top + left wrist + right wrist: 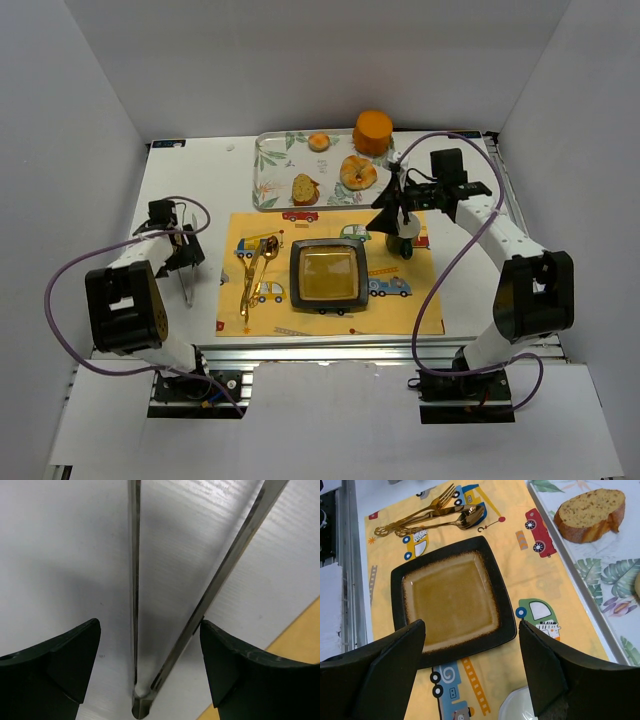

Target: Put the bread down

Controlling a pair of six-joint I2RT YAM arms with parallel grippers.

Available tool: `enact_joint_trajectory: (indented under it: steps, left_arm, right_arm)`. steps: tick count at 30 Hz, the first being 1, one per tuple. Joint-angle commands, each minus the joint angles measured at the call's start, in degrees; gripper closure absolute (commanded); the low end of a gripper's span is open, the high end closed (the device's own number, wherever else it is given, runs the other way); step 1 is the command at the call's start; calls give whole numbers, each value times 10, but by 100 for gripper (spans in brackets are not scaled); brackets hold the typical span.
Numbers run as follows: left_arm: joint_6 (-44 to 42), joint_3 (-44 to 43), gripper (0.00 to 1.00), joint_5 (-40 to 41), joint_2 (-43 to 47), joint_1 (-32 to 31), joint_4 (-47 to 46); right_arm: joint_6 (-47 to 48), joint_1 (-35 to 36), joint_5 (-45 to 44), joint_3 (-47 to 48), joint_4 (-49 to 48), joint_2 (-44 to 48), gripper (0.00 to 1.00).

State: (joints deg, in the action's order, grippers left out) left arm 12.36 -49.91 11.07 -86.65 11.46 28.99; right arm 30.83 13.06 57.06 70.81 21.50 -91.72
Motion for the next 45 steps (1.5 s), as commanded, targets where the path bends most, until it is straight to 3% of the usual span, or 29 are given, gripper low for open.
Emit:
enact_joint_trajectory:
  steps: [1,7,10,14,15,20,25,29,36,45]
  left_arm:
    - [-56,-12,11,-10,-29,3,-31]
    - [-84,-7,20,-80,-70,4,-70]
    - [-92,2,31,-84,-86,4,-68]
    - [-100,25,59,-87,-86,6,-80]
    - [-99,30,70,-87,-79,8,-83]
    - [-68,29,82,-108,-36,7,-99]
    - [14,-54,78,-170,30,-15,-78]
    - [105,-135,73,-241,27,-91,-82]
    - [248,-227,65,-319,-60,-210,-166]
    - [249,-400,55,-323,-218,-287,-126]
  right_arm:
    - [-9,-8,24,-11,-35,24,20]
    - [-15,-21,23,0,-38,20,20]
    - [-24,-31,24,6,-44,17,20]
    - [-42,-46,27,6,-55,20,20]
    - [-44,-53,29,6,-56,19,20]
    - [-47,-69,31,7,-53,22,20]
    - [-54,-85,33,11,-54,26,20]
    - [-69,-91,33,12,-63,29,20]
    - [-75,-95,36,7,-71,32,20]
    - [-82,-115,44,-22,-88,53,20]
